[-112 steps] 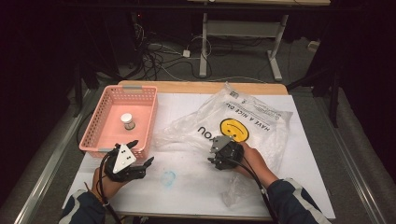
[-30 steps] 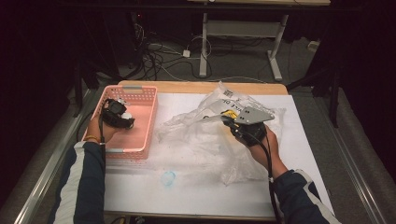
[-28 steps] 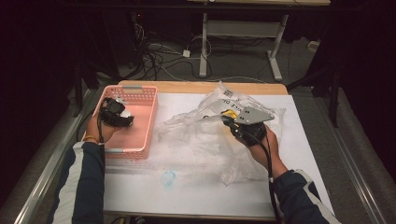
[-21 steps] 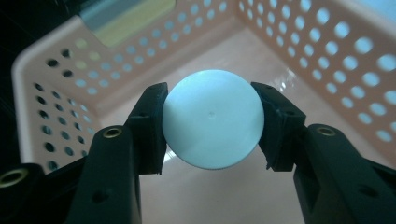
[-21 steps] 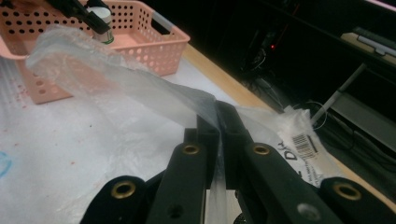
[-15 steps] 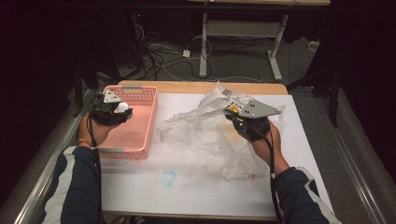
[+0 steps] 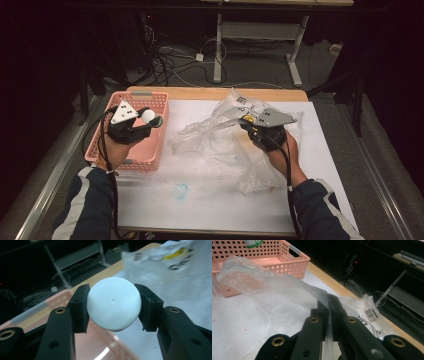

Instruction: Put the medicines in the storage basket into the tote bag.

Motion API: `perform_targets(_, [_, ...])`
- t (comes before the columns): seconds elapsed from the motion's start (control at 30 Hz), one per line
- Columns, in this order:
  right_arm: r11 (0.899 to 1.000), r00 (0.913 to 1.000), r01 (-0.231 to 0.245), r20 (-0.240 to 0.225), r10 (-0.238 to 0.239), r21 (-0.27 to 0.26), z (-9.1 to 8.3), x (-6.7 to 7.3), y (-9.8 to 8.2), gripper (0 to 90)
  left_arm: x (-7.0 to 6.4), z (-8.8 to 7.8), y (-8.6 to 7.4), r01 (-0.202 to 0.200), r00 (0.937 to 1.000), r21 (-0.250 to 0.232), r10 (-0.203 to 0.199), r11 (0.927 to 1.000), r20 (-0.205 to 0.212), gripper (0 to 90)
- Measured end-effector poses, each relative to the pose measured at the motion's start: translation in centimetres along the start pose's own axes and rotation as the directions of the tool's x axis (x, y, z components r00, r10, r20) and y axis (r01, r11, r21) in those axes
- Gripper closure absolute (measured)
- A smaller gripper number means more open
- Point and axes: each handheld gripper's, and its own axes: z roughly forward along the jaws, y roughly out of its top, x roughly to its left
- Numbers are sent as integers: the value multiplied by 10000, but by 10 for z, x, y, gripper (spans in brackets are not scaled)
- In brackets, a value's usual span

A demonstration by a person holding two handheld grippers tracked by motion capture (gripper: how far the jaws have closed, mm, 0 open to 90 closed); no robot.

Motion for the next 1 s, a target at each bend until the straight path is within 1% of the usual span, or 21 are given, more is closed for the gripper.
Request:
perform_targets(0.03, [10000, 9999, -88, 116, 88, 44, 1, 0, -1, 900, -6, -1, 1, -40, 9999, -140, 42, 9999, 145, 483])
perform_targets(0.07, [10000, 9999, -92, 105, 92, 32, 1, 0, -1, 900, -13, -2, 3, -194, 9994, -207, 200, 9996, 270, 484])
perform_targets(0.1, [10000, 9999, -92, 105, 92, 32, 1, 0, -1, 900, -19, -2, 5, -467, 9983, -240, 475, 9986, 337, 484])
perform_targets(0.13, [10000, 9999, -78, 134, 78, 4, 0, -1, 0, 900, -26, -2, 7, -618, 9971, -321, 632, 9976, 432, 484])
perform_targets(0.23, [9999, 9997, -81, 224, 84, -150, -4, 0, 1, 900, -43, -3, 14, -995, 9916, -600, 1040, 9932, 764, 483])
perform_targets(0.27, [9999, 9997, -81, 224, 84, -150, -4, 0, 1, 900, -48, -3, 16, -1070, 9892, -679, 1131, 9919, 928, 483])
perform_targets(0.33, [9997, 9998, -103, 164, 106, -216, -5, 0, 1, 900, -59, -1, 20, -1276, 9847, -821, 1361, 9884, 1085, 483])
perform_targets(0.4, [9997, 9998, -123, 172, 126, -225, -5, 1, 1, 900, -70, 3, 23, -1548, 9779, -867, 1651, 9841, 1281, 483])
perform_targets(0.47, [9996, 9998, -155, 126, 158, -231, -5, 1, 1, 900, -82, 8, 25, -1906, 9706, -862, 2009, 9779, 1327, 483])
perform_targets(0.53, [9995, 9998, -166, 144, 170, -262, -5, 2, 2, 900, -93, 14, 27, -1955, 9637, -968, 2095, 9759, 1657, 483])
perform_targets(0.57, [9995, 9998, -143, 112, 146, -273, -5, 3, 2, 900, -99, 18, 26, -2107, 9593, -950, 2245, 9729, 1714, 483])
perform_targets(0.63, [9996, 9999, -95, 107, 98, -268, -5, 5, 3, 900, -110, 26, 25, -2575, 9479, -747, 2668, 9634, 1741, 483])
perform_targets(0.67, [9997, 9999, -60, 91, 62, -252, -4, 7, 3, 900, -114, 31, 24, -2634, 9439, -654, 2711, 9625, 1884, 483])
perform_targets(0.7, [9997, 9999, -70, 88, 73, -245, -4, 8, 3, 900, -118, 34, 24, -2624, 9418, -594, 2690, 9631, 2015, 483])
perform_targets(0.73, [9997, 9999, -56, 93, 59, -246, -3, 9, 4, 900, -121, 37, 24, -2671, 9401, -600, 2738, 9618, 2031, 483])
perform_targets(0.8, [9997, 9999, -62, 111, 64, -240, -3, 9, 4, 900, -128, 41, 24, -2769, 9318, -634, 2841, 9588, 2261, 483])
perform_targets(0.83, [9996, 9999, -95, 119, 98, -263, -3, 9, 3, 900, -132, 43, 25, -2821, 9283, -666, 2899, 9571, 2328, 483])
perform_targets(0.87, [9996, 9999, -128, 78, 130, -263, -2, 9, 3, 900, -136, 46, 25, -2845, 9264, -679, 2925, 9563, 2373, 483])
perform_targets(0.93, [9996, 9999, -137, 45, 138, -254, -2, 9, 3, 900, -143, 57, 24, -2949, 9191, -533, 2985, 9540, 2574, 483])
perform_targets(0.97, [9996, 9999, -150, 15, 151, -243, -1, 10, 3, 900, -146, 64, 23, -2934, 9185, -451, 2946, 9549, 2638, 483])
perform_targets(1.0, [9996, 9999, -171, -13, 171, -225, -1, 10, 3, 900, -149, 71, 22, -3021, 9141, -314, 2989, 9527, 2738, 483])
